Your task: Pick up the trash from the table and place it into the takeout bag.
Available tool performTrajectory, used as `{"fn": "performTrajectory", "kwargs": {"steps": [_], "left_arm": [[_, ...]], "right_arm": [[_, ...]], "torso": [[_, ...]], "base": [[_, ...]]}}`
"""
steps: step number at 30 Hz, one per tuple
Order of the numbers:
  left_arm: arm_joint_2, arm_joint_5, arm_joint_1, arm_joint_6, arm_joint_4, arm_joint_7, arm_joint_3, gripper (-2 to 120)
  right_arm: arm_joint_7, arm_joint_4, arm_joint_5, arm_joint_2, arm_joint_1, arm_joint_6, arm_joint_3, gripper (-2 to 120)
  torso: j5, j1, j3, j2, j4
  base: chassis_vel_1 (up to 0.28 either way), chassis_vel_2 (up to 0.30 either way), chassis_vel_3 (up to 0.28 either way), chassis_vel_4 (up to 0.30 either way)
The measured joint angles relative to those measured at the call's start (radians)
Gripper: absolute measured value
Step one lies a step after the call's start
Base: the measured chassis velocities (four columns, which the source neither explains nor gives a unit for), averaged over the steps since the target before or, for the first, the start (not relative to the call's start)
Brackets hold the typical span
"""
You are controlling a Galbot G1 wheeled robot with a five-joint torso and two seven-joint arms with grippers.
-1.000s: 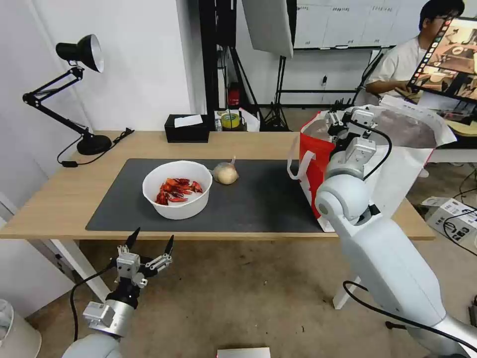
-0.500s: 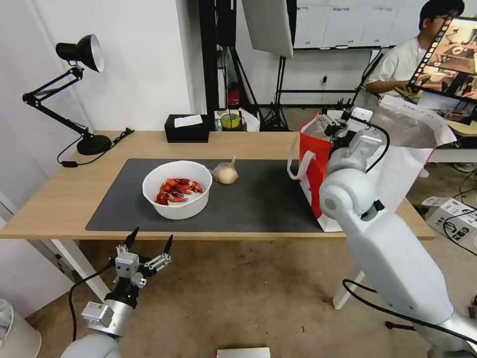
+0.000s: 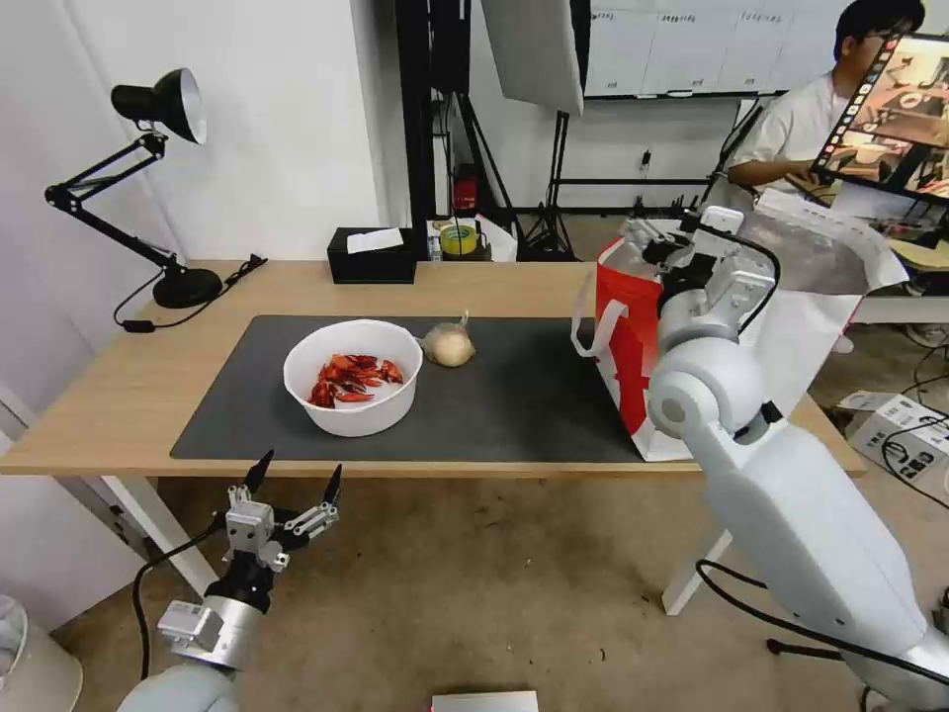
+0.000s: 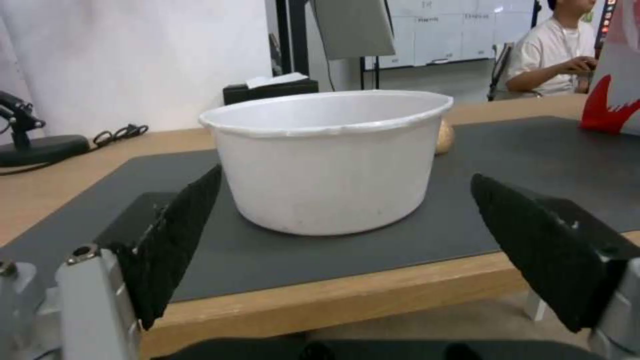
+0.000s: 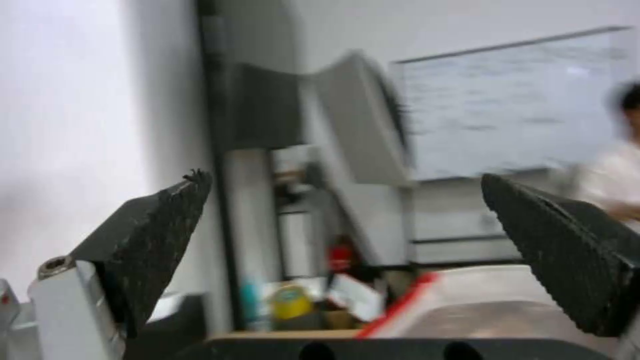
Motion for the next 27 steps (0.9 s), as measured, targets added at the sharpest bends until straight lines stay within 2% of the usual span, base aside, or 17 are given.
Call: {"fn": "performTrajectory", "kwargs": {"steps": [3,4,6,7,10,19,27], "left_arm": [[-0.007,0.003,-0.006,-0.002,-0.001,0.000,0.004,100],[-0.007,0.003,-0.006,-0.002,-0.001,0.000,0.004,100],[-0.010,0.008,-0.005,-0.004,-0.004,0.002,0.002,100],[-0.010,0.008,-0.005,-0.004,-0.004,0.002,0.002,100],[-0.014,0.016,0.006,-0.011,-0.006,0.002,-0.006,100],[-0.029,0.023,0.032,-0.017,-0.011,0.004,-0.012,100],[-0.030,0.027,0.051,-0.020,-0.010,0.009,-0.021,100]], "right_arm": [[-0.186,0.056,0.013,-0.065,-0.094,0.033,0.023,100],[-0.186,0.056,0.013,-0.065,-0.094,0.033,0.023,100],[-0.284,0.096,0.013,-0.099,-0.176,0.065,0.056,100],[-0.284,0.096,0.013,-0.099,-0.176,0.065,0.056,100],[-0.395,0.153,0.008,-0.139,-0.320,0.118,0.122,100],[-0.442,0.169,-0.044,-0.170,-0.520,0.241,0.168,100],[-0.454,0.129,-0.139,-0.119,-0.689,0.321,0.188,100]], "torso": [[-0.0002,0.000,0.000,0.000,-0.0002],[-0.0002,0.000,0.000,0.000,-0.0002],[0.0002,0.000,0.000,0.000,-0.0001],[0.0002,0.000,0.000,0.000,-0.0001],[0.0002,0.000,0.000,0.000,-0.0003],[0.0001,0.000,0.000,0.000,-0.0002],[0.0000,0.000,0.000,0.000,-0.0001]], "base": [[0.000,0.000,0.000,0.000],[0.000,0.000,0.000,0.000],[0.000,0.000,0.000,0.000],[0.000,0.000,0.000,0.000],[0.000,0.000,0.000,0.000],[0.000,0.000,0.000,0.000],[0.000,0.000,0.000,0.000]]}}
